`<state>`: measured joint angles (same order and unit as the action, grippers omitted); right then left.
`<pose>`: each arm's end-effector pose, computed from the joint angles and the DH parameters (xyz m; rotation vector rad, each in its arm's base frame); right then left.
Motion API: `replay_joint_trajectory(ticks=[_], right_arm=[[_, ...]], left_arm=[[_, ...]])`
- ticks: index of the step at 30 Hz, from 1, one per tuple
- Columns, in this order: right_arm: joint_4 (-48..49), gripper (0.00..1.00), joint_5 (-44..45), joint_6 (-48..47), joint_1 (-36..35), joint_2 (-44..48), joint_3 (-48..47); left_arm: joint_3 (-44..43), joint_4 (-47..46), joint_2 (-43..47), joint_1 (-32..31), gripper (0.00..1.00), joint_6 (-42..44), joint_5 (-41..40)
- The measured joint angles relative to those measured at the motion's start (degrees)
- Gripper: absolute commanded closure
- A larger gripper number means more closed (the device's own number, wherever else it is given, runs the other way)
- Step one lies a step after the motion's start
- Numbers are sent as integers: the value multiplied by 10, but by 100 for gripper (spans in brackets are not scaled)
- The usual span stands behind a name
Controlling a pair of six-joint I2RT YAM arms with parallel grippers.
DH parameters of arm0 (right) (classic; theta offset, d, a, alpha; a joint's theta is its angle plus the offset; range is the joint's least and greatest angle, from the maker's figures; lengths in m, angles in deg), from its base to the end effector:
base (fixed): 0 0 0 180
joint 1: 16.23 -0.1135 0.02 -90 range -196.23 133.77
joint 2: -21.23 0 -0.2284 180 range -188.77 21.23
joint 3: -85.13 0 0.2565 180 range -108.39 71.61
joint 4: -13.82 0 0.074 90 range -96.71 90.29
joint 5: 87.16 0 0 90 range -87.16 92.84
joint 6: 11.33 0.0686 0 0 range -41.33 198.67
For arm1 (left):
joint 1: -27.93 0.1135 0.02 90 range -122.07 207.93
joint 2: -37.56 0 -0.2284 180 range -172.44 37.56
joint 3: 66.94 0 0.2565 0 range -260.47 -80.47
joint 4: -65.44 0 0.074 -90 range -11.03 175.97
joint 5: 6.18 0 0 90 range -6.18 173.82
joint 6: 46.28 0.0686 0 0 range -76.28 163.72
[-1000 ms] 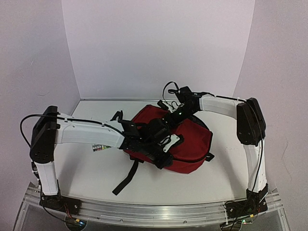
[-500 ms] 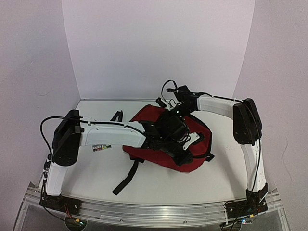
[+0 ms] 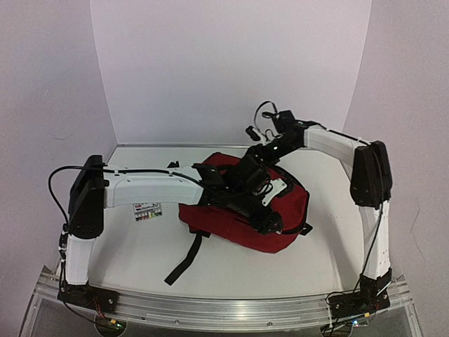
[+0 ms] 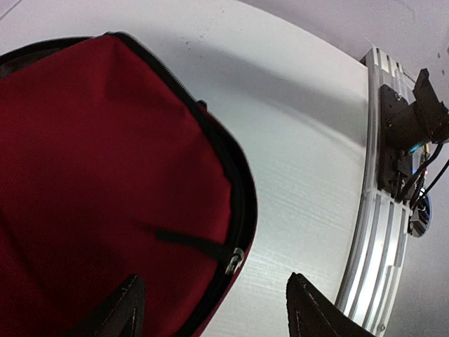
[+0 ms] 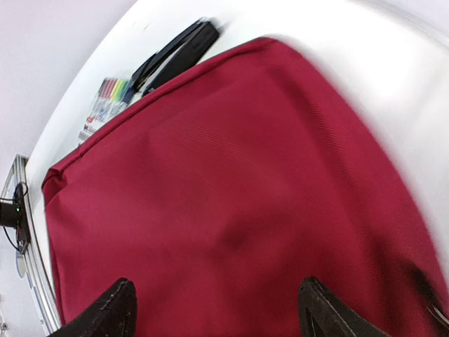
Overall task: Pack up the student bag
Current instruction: Zip the student bag at the center of the board.
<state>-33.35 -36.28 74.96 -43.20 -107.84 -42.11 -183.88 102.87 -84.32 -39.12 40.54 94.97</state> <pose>0.4294 0.2671 0.1866 -0.9387 2.2216 1.0122 0.1830 -0.4661 0.1901 1.3823 2.0187 -0.8157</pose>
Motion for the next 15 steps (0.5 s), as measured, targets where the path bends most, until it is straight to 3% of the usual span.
replay_joint_trajectory(ticks=[7,12,15], right_arm=[[-55,23,-3,-38,94,224,154],[-103,26,-46,-42,81,382,291],[-121,27,-77,-38,68,399,357]], left_arm=[[79,65,105,23,27,35,-29],[130,71,131,23,26,66,-43],[160,65,136,23,26,78,-50]])
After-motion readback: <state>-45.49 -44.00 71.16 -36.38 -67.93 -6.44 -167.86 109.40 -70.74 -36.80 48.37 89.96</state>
